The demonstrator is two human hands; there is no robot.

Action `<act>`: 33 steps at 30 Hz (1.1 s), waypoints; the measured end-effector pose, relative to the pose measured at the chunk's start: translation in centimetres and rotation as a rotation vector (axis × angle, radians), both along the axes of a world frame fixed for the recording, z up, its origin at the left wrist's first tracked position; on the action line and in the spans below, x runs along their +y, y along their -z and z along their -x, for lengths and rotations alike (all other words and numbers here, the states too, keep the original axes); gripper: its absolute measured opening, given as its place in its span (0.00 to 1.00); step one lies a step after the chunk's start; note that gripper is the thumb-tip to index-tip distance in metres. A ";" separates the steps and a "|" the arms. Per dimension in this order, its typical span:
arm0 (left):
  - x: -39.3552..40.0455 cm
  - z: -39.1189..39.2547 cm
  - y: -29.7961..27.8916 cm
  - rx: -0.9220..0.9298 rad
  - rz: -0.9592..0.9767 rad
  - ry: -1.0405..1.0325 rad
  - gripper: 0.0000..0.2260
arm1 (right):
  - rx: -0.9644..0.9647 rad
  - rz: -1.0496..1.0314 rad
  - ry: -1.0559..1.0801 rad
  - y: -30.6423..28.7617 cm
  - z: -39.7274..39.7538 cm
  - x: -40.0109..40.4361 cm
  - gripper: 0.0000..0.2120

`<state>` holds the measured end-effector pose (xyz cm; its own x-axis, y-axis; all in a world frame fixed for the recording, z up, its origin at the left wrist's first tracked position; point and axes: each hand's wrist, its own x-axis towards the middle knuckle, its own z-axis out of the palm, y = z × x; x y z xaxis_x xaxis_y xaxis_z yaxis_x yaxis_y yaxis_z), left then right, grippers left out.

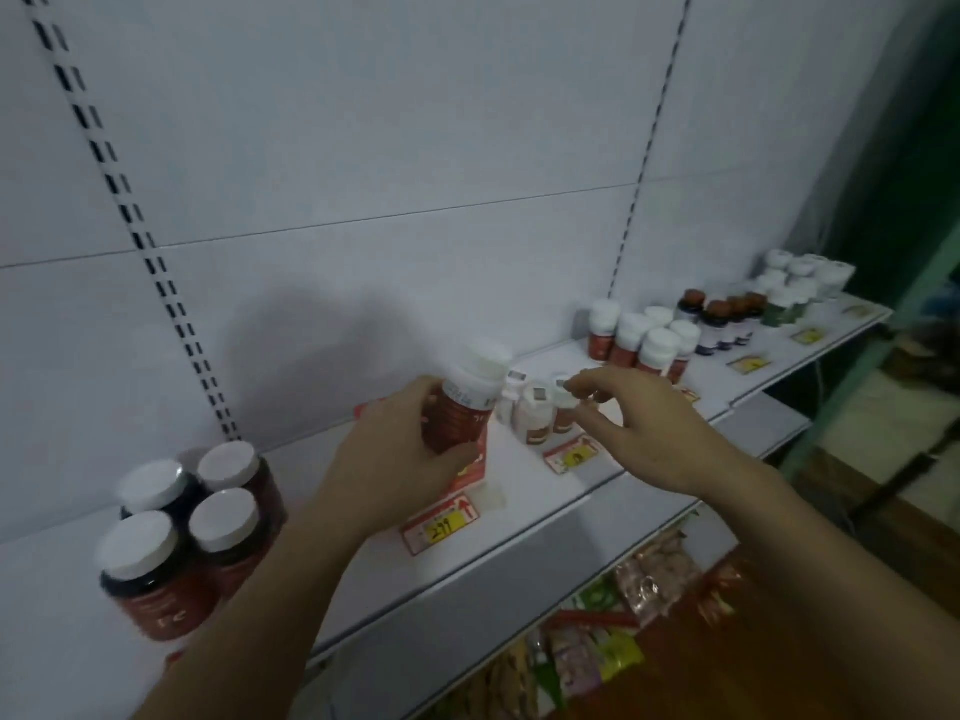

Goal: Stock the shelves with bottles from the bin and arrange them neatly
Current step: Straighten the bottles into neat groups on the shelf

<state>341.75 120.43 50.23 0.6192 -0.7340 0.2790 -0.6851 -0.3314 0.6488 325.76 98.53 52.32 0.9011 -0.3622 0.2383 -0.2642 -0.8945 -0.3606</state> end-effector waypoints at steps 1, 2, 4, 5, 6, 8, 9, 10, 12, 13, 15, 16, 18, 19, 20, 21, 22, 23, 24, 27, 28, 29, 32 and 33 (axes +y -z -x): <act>-1.3 -0.4 0.0 0.013 -0.002 0.022 0.21 | 0.006 -0.005 0.029 0.2 0.6 -0.9 0.15; -2.8 -0.7 -0.2 0.020 0.007 0.044 0.19 | 0.011 -0.006 0.058 0.4 1.1 -1.8 0.15; -5.6 -1.1 -0.1 0.015 0.029 0.091 0.19 | 0.030 0.007 0.116 1.0 2.0 -3.6 0.16; -6.9 -1.0 -0.1 0.011 0.036 0.118 0.19 | 0.042 0.006 0.146 1.3 2.4 -4.6 0.17; -8.3 -0.9 0.0 0.007 0.039 0.143 0.20 | 0.047 0.001 0.173 1.5 2.8 -5.5 0.18; -10.9 -0.6 0.2 0.003 0.038 0.189 0.22 | 0.043 -0.006 0.215 1.9 3.5 -7.2 0.19; -12.3 -0.5 0.4 0.001 0.035 0.207 0.22 | 0.042 -0.008 0.229 2.1 3.7 -8.1 0.19; -13.7 -0.5 0.6 0.000 0.036 0.224 0.22 | 0.035 -0.012 0.236 2.3 3.9 -9.1 0.19; -16.7 -0.4 1.0 0.006 0.036 0.245 0.22 | 0.015 -0.015 0.236 2.5 4.1 -11.6 0.18; -18.3 -0.4 1.2 0.011 0.030 0.247 0.22 | 0.012 -0.017 0.232 2.6 4.1 -13.1 0.17; -21.8 -0.4 1.4 0.022 0.013 0.241 0.22 | 0.009 -0.015 0.220 2.6 3.7 -16.9 0.17; -23.7 -0.4 1.3 0.026 0.008 0.234 0.22 | -0.001 -0.009 0.208 2.5 3.3 -19.1 0.17; -27.8 -0.6 1.4 0.010 0.018 0.213 0.21 | -0.037 0.002 0.163 2.1 2.0 -23.7 0.17; -29.7 -0.8 1.3 -0.006 0.029 0.199 0.21 | -0.057 -0.001 0.131 1.7 1.2 -25.9 0.16; -31.7 -1.0 1.3 -0.018 0.038 0.180 0.21 | -0.080 -0.024 0.093 1.2 0.4 -28.0 0.16; -33.6 -1.1 1.2 -0.021 0.045 0.158 0.22 | -0.106 -0.063 0.051 0.7 -0.5 -29.9 0.15; -35.4 -1.2 1.2 -0.021 0.041 0.133 0.22 | -0.128 -0.105 0.013 0.2 -1.3 -31.7 0.14; -37.2 -1.3 1.2 -0.017 0.027 0.111 0.22 | -0.138 -0.138 -0.018 -0.3 -2.1 -33.4 0.14; -38.7 -1.3 1.1 -0.015 0.012 0.095 0.22 | -0.139 -0.168 -0.051 -0.7 -2.8 -34.9 0.13; -42.1 -1.6 0.7 -0.021 0.017 0.076 0.20 | -0.114 -0.245 -0.166 -1.6 -5.5 -38.7 0.15; -42.9 -1.8 0.6 -0.021 0.021 0.071 0.20 | -0.114 -0.250 -0.196 -1.7 -6.5 -39.8 0.17; -43.5 -2.1 0.5 -0.018 0.016 0.065 0.21 | -0.120 -0.247 -0.231 -1.9 -7.3 -40.7 0.17; -44.4 -2.6 0.4 0.012 -0.013 0.060 0.25 | -0.108 -0.231 -0.360 -2.3 -9.2 -42.6 0.20; -44.6 -2.7 0.3 0.022 -0.009 0.070 0.25 | -0.095 -0.226 -0.410 -2.6 -9.8 -43.1 0.20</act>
<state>344.46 75.81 49.89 0.5725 -0.7780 0.2587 -0.6923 -0.2895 0.6610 335.52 55.42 54.92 0.9587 -0.0331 0.2824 0.1380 -0.8143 -0.5638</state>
